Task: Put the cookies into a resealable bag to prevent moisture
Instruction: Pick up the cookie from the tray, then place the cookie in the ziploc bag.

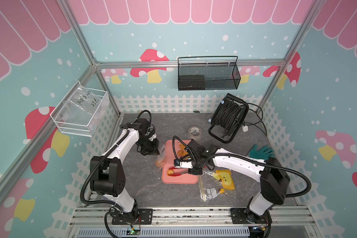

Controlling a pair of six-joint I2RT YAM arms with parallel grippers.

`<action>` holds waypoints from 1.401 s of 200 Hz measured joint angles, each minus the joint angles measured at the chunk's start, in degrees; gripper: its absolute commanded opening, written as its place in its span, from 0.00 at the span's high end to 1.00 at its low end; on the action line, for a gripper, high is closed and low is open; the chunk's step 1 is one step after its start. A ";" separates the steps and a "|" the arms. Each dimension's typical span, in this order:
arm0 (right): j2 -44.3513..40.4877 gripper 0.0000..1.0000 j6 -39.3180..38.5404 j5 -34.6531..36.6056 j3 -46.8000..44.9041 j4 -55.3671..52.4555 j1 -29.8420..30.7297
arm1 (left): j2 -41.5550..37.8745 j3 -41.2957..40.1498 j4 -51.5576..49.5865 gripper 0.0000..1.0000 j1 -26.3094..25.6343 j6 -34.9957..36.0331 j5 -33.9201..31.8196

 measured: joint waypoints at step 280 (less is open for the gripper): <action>-5.25 0.43 3.19 -16.46 4.59 10.49 -13.27 | -0.17 2.32 -1.95 1.00 -0.11 -0.28 -1.36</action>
